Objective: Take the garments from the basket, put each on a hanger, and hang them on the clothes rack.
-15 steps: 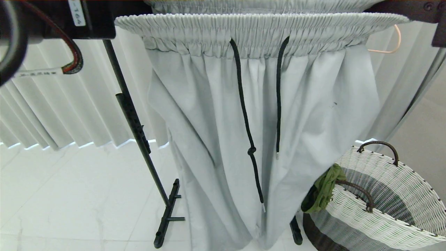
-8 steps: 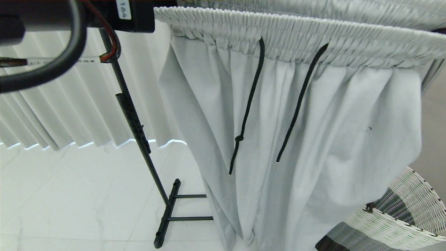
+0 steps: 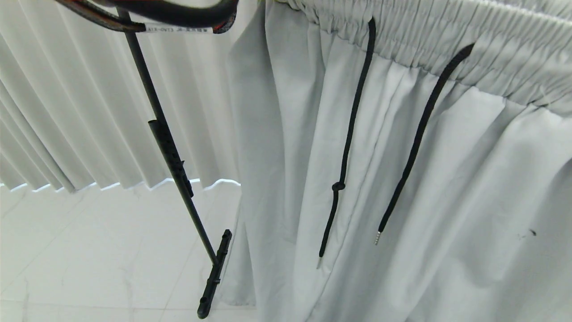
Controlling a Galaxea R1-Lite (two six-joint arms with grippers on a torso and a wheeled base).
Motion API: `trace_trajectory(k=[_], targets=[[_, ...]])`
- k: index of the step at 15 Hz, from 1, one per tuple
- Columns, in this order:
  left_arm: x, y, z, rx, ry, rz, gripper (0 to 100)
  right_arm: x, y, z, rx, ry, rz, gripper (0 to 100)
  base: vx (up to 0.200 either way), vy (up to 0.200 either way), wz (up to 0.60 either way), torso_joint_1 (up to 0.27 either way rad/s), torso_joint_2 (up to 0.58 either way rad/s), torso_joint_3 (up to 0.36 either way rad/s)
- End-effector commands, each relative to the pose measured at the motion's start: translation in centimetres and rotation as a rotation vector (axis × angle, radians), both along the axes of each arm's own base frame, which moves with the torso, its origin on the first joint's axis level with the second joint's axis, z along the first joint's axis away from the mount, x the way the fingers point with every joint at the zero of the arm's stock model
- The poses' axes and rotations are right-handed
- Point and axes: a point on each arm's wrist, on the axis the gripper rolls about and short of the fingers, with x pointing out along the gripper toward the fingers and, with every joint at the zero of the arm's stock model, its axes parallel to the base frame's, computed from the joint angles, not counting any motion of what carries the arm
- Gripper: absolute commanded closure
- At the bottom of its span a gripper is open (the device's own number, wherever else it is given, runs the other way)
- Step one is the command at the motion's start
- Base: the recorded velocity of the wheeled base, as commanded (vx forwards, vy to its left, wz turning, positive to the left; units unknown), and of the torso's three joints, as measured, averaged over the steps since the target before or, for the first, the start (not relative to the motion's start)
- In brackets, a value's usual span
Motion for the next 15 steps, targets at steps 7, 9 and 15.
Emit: trace_trajectory(k=[7, 9, 15], targets=[[-4.8, 5.8, -0.3, 0.155, 0.193, -0.024, 100, 2.5, 1.9, 0.1, -0.007, -0.067, -0.259, 100, 0.000, 0.000, 0.00, 0.000, 0.00, 0.000], [-7.3, 6.9, -0.4, 0.130, 0.246, -0.107, 100, 4.4, 3.7, 0.7, 0.083, -0.118, -0.295, 100, 0.000, 0.000, 0.00, 0.000, 0.00, 0.000], [-11.6, 7.7, -0.2, 0.083, 0.301, -0.347, 100, 7.7, 8.1, 1.7, 0.238, -0.212, -0.290, 100, 0.000, 0.000, 0.00, 0.000, 0.00, 0.000]])
